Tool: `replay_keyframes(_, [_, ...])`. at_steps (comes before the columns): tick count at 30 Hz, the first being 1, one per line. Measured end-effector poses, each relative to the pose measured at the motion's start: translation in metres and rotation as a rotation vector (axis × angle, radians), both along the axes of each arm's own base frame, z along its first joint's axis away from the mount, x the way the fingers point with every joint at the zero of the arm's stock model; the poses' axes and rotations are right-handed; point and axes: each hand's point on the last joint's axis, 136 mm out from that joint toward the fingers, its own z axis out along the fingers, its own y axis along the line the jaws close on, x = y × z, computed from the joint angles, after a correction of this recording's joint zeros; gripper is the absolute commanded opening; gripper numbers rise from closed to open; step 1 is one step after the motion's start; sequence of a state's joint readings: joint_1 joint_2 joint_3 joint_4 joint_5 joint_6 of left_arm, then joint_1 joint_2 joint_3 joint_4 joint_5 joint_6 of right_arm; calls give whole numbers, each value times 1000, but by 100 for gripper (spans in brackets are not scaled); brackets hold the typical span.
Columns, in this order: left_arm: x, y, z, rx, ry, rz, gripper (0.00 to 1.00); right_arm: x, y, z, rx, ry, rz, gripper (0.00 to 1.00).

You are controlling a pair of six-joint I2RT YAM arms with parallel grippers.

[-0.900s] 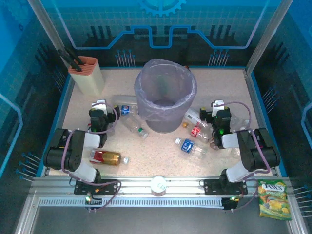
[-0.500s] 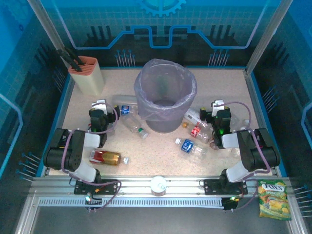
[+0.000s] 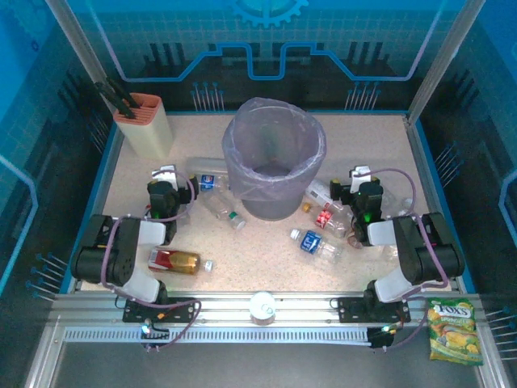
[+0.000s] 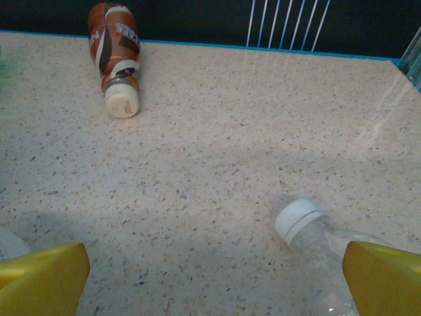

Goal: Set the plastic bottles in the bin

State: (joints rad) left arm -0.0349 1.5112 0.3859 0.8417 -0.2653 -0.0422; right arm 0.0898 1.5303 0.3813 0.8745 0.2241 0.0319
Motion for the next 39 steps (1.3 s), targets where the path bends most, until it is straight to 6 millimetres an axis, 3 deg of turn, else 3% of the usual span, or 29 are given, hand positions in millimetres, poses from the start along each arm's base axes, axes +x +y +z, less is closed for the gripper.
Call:
replay_keyframes(3, [-4, 0, 25, -4, -21, 3, 99, 2, 1, 15, -1, 13, 3, 100])
replay_keyframes(10, [-10, 5, 147, -97, -119, 62, 99, 12, -5, 109, 14, -1, -33, 100])
replay_keyframes(13, [-12, -1, 208, -193, -131, 56, 98, 16, -24, 150, 40, 62, -94, 100])
replay_keyframes(16, [-15, -21, 259, -303, -127, -30, 96, 9, -56, 167, 64, 154, -168, 100])
replay_keyframes(18, [-15, -42, 277, -359, -104, -105, 96, 3, -74, 158, 57, 248, -214, 100])
replay_keyframes(20, [-16, -71, 283, -413, -53, -199, 96, -3, -89, 133, 42, 384, -242, 100])
replay_keyframes(25, [-22, -134, 262, -534, 116, -381, 92, -14, -92, 55, 27, 723, -186, 100])
replay_keyframes(31, [-30, -166, 242, -587, 225, -445, 87, -16, -88, -3, 12, 956, -116, 98])
replay_keyframes(39, [-28, -195, 213, -600, 327, -483, 85, -3, -93, -38, -14, 1049, -86, 92])
